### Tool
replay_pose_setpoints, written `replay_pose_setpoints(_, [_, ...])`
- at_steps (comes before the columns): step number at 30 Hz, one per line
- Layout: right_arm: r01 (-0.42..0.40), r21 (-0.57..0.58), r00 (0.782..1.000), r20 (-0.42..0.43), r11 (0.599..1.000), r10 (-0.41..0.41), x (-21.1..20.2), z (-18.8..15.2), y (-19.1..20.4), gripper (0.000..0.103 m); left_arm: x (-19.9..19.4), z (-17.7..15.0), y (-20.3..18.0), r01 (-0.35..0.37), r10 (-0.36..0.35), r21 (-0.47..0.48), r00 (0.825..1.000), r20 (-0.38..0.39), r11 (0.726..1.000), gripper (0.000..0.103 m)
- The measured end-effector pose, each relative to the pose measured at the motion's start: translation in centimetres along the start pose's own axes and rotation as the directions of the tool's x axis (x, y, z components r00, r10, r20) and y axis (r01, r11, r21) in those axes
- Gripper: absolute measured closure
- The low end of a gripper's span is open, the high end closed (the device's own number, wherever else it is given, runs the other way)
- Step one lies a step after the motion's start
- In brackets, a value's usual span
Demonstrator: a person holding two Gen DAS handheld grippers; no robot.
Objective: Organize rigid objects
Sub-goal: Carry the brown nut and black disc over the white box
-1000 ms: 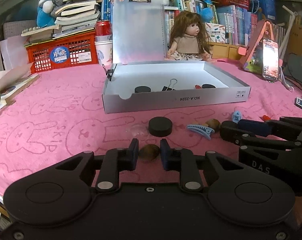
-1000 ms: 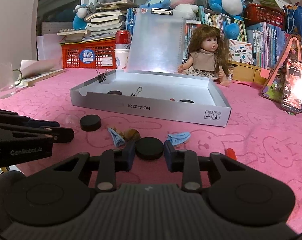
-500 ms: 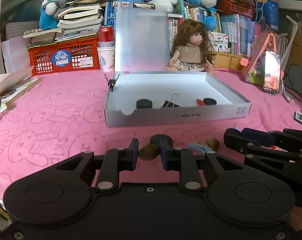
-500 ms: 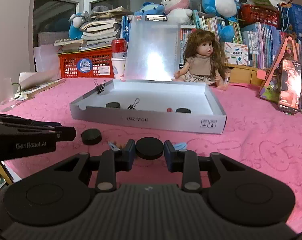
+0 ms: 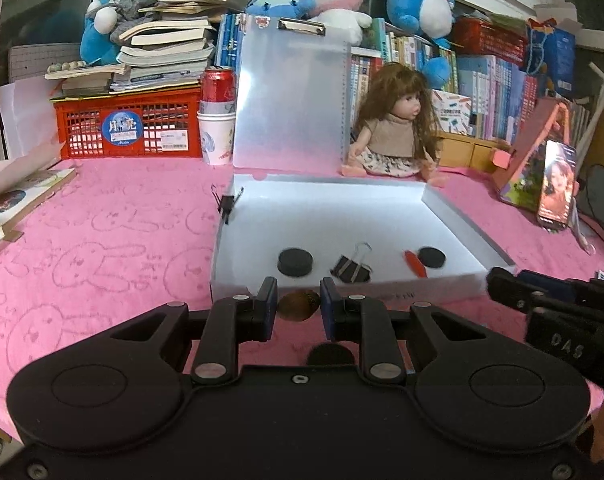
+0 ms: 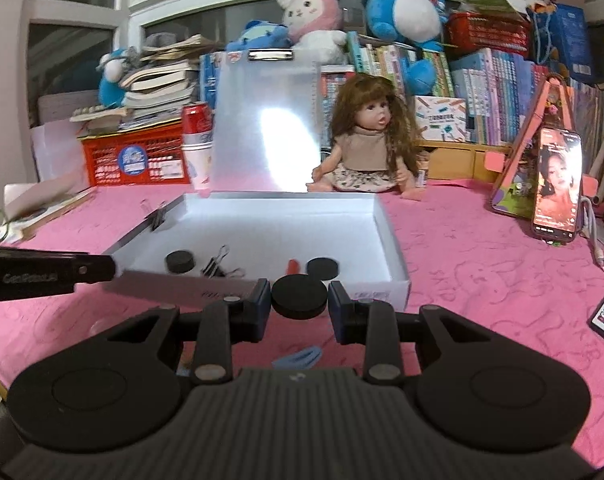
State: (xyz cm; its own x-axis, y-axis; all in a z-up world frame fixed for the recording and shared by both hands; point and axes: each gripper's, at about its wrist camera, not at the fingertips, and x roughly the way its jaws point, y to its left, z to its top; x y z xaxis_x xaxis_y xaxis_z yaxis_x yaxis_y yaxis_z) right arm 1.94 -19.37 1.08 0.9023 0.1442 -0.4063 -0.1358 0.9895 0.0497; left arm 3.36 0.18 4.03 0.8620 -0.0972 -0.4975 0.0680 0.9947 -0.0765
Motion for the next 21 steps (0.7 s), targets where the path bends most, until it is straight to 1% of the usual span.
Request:
replay_pose_setpoints(7, [0.024, 0.039, 1.0, -0.014, 0.999, -0.023, 1.4, 1.3, -1.5, 0.067, 2.1, 1.8, 0.9, -0.001, 0.0, -0.032, 1.0, -0.024, 0.999, 0.081])
replay_pose_setpoints(11, [0.024, 0.045, 1.0, -0.021, 0.999, -0.023, 2.4, 2.1, -1.7, 0.067, 3.2, 3.1, 0.8, 0.004, -0.004, -0.019, 1.0, -0.027, 1.0, 0.081])
replay_pose_setpoints(15, [0.012, 0.06, 0.999, -0.041, 0.998, -0.009, 4.0, 3.4, -2.1, 0.067, 4.8, 4.8, 0.3, 0.012, -0.012, 0.002, 0.999, -0.035, 1.0, 0.081])
replay_pose_setpoints(19, [-0.026, 0.113, 0.995, -0.089, 0.993, 0.036, 6.1, 4.9, -3.3, 0.067, 7.2, 6.5, 0.2, 0.012, -0.013, -0.009, 0.997, -0.073, 1.0, 0.081])
replay_pose_setpoints(21, [-0.03, 0.14, 0.993, -0.112, 0.99, 0.045, 7.1, 5.6, -4.0, 0.067, 8.5, 7.3, 0.4, 0.009, -0.01, -0.018, 0.995, -0.096, 1.0, 0.081])
